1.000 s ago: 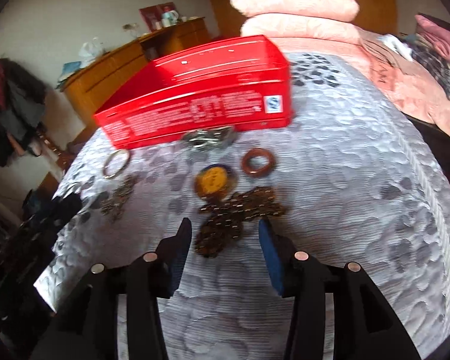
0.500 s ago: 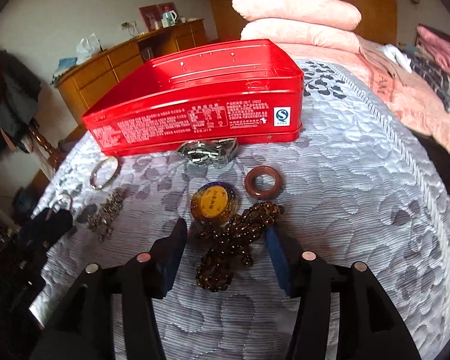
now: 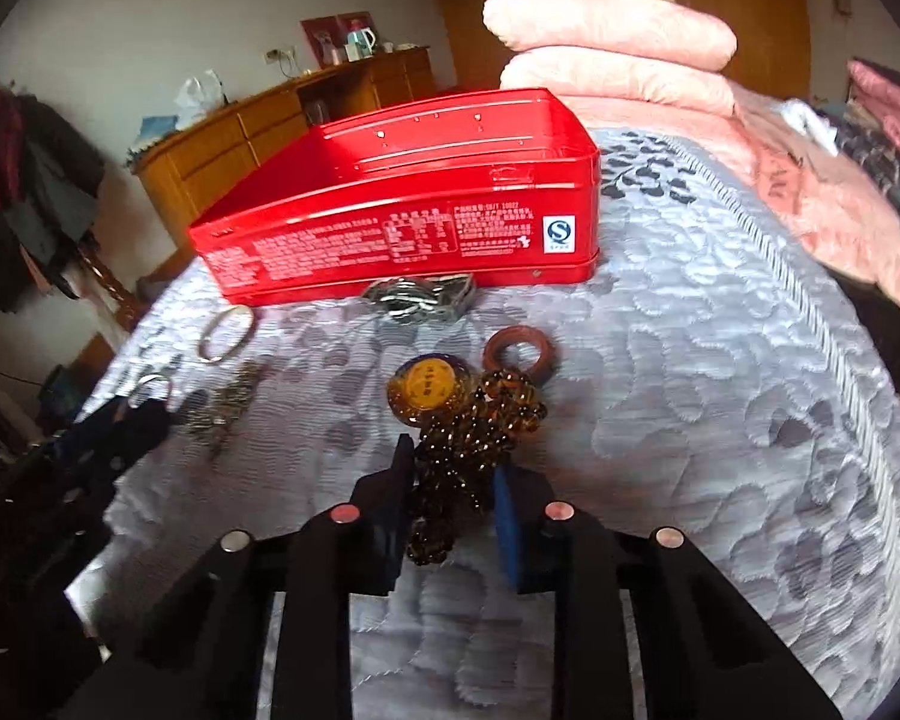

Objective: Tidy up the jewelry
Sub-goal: 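Lift both held pieces toward the red tin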

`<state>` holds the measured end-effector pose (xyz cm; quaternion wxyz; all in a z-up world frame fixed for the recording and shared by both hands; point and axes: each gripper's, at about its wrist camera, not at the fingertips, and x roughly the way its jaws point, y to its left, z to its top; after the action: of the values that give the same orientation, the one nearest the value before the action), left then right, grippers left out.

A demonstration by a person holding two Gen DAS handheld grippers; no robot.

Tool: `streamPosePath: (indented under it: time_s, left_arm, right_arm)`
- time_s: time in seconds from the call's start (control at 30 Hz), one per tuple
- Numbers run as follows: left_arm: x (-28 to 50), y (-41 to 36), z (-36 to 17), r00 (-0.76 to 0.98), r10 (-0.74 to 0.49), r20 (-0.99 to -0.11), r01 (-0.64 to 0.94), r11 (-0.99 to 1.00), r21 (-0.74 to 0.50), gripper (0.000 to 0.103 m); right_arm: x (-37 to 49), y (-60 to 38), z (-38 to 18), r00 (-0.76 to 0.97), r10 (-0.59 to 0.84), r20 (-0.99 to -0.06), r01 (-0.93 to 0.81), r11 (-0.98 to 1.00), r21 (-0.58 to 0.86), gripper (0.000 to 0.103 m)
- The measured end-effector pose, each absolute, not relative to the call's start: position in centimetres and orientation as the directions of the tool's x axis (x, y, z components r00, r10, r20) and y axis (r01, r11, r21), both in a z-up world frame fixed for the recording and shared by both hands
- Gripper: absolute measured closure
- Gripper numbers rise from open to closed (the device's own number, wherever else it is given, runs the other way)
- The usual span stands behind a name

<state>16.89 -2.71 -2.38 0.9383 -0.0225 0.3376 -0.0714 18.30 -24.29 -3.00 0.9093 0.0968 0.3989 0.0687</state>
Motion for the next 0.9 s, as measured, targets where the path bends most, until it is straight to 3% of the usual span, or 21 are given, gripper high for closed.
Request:
streamPosePath:
  time_s: [0.53,0.9]
  left_arm:
    - [19.2,-3.7,1.0,0.794,-0.187,-0.578,0.149,0.982,-0.113,0.057]
    - [25.2,-5.8,5.6,0.834,-0.215,-0.508,0.189,0.977,-0.103,0.057]
  right_arm:
    - [18.6,-26.3,2.9,0.769,0.251,-0.588,-0.093,0.954,0.285,0.083]
    - [24.7,-27.2,8.2,0.836,0.235,-0.496,-0.115,0.958,0.262,0.083]
